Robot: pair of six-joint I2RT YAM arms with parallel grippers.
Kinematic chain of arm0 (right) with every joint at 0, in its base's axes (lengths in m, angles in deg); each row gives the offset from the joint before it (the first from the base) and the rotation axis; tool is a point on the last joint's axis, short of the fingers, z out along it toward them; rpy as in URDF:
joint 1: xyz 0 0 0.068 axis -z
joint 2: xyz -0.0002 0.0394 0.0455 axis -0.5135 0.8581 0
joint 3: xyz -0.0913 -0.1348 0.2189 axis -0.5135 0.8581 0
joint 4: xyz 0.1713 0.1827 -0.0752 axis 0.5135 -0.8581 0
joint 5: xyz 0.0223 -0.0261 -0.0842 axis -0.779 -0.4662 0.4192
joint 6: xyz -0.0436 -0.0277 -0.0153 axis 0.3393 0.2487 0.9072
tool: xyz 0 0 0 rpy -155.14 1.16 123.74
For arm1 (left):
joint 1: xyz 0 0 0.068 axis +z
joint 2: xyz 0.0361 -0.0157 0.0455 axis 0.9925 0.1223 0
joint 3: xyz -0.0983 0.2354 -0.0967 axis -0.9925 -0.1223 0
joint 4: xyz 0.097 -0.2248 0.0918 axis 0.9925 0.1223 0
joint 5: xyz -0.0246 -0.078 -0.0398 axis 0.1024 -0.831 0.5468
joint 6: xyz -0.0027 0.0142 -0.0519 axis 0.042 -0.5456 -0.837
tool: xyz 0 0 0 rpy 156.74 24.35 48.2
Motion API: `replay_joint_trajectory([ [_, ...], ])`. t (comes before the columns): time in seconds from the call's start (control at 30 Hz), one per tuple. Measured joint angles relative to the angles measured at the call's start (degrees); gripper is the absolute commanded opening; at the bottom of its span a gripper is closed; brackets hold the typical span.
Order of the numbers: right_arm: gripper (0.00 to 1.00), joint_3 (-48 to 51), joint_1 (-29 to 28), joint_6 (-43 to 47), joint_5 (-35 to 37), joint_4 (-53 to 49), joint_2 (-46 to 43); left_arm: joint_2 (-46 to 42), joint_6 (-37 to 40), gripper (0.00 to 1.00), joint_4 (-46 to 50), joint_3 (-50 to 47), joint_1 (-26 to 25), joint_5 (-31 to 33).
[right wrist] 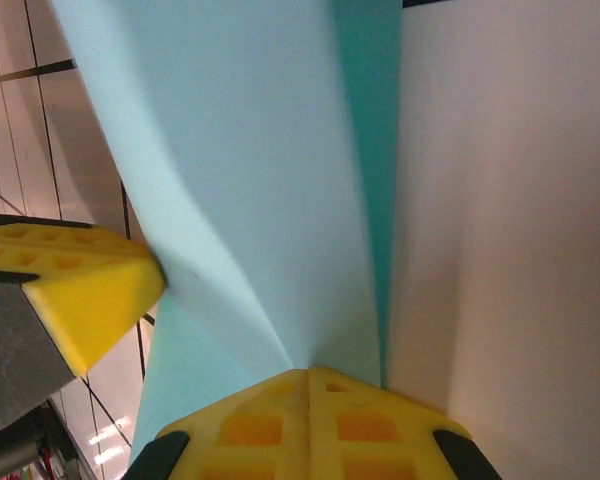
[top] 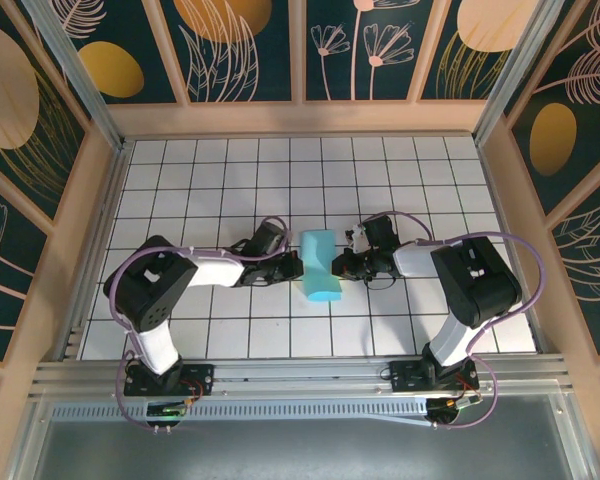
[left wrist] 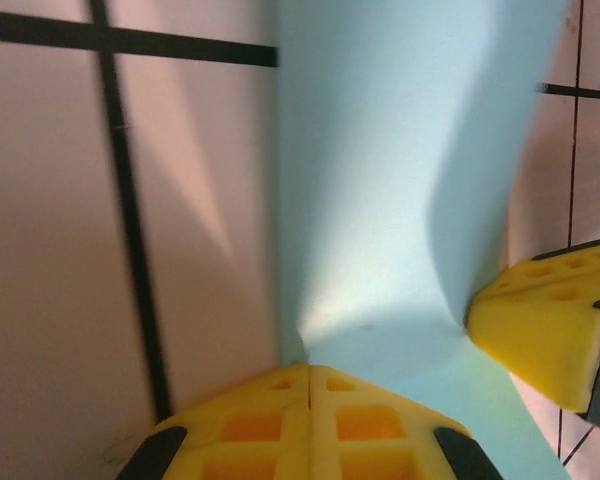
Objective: Fold a paper plane with a square sheet of paper (fold left side to right side)
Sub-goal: First fold the square sheet of paper in half at the center of the table, then hold the square sheet of paper at the center of the table.
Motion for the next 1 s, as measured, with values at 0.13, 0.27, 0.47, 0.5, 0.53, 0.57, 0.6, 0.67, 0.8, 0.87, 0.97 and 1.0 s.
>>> replay_joint_trajectory([
  [0.13, 0.0, 0.0, 0.0, 0.0, 0.0, 0.0, 0.0, -2.6, 0.1, 0.0, 1.9, -1.1, 1.4, 0.5],
  [0.27, 0.0, 0.0, 0.0, 0.0, -0.1, 0.0, 0.0, -5.4, 0.5, 0.0, 1.9, -1.0, 1.4, -0.2],
  [0.47, 0.0, 0.0, 0.0, 0.0, -0.1, 0.0, 0.0, -2.9, 0.7, 0.0, 0.7, 3.0, -1.0, -2.3],
  [0.5, 0.0, 0.0, 0.0, 0.0, -0.1, 0.0, 0.0, -1.9, 0.7, 0.0, 0.5, 4.0, -1.6, -2.6],
  [0.53, 0.0, 0.0, 0.0, 0.0, -0.1, 0.0, 0.0, -1.0, 0.8, 0.0, 0.3, 4.7, -2.0, -2.8],
  [0.57, 0.0, 0.0, 0.0, 0.0, -0.1, 0.0, 0.0, 0.0, 0.9, 0.0, 0.2, 5.4, -2.4, -3.1],
  [0.6, 0.0, 0.0, 0.0, 0.0, -0.1, 0.0, 0.0, 0.7, 0.9, 0.0, 0.2, 5.7, -2.7, -3.1],
  [0.67, 0.0, 0.0, 0.0, 0.0, -0.1, 0.0, 0.0, 1.7, 1.2, 0.0, 0.3, 6.0, -2.8, -3.1],
  [0.8, 0.0, -0.2, 0.0, 0.0, -0.1, -0.2, 0.1, 3.8, 2.3, 0.0, 0.9, 6.8, -2.7, -3.1],
  [0.87, 0.0, -0.3, 0.0, 0.0, -0.1, -0.4, 0.2, 4.4, 2.7, 0.0, 1.3, 6.9, -2.7, -3.1],
  [0.97, 0.0, -0.4, 0.0, 0.0, -0.2, -0.5, 0.2, 4.9, 2.9, 0.0, 1.6, 6.9, -2.7, -3.1],
  [1.0, 0.0, -0.4, 0.0, 0.0, -0.2, -0.5, 0.3, 5.0, 2.9, 0.0, 1.6, 6.9, -2.7, -3.1],
])
